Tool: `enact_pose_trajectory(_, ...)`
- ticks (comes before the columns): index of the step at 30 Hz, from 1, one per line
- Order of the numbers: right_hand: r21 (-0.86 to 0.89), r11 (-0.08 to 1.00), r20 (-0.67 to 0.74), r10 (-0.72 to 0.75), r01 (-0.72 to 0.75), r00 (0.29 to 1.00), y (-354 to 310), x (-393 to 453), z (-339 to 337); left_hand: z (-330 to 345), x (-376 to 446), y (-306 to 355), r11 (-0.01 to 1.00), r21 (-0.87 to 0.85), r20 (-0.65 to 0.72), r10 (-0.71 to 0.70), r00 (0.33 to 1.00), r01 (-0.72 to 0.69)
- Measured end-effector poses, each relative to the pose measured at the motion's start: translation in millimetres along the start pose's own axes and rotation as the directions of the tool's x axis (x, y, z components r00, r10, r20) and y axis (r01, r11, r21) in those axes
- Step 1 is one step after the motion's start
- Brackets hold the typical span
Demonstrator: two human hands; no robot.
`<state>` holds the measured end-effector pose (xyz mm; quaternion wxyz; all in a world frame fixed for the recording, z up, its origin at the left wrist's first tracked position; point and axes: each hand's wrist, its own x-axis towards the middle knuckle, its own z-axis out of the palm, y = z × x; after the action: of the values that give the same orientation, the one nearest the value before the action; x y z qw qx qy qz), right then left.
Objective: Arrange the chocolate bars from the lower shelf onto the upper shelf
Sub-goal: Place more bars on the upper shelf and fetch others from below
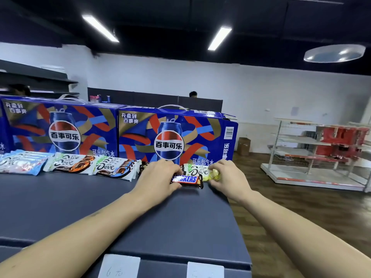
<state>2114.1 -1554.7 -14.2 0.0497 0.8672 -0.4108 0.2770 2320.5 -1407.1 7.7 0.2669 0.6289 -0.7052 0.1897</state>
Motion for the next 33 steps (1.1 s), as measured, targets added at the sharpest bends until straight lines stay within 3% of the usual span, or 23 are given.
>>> enact_pose_trajectory(19, -0.037, 0.997, -0.068, 0.065, -0.067, 0.996, -43.4, -1.7, 0.1, -7.6, -8.5, -48.9, 0.998, -0.053, 0.017, 0.032, 0.999, -0.031)
enact_pose_trajectory(33, -0.075, 0.996, 0.163, 0.068, -0.056, 0.984, -186.1, -46.8, -15.0, -57.8, -63.3, -106.5, 0.993, -0.118, 0.065, -0.012, 0.998, 0.02)
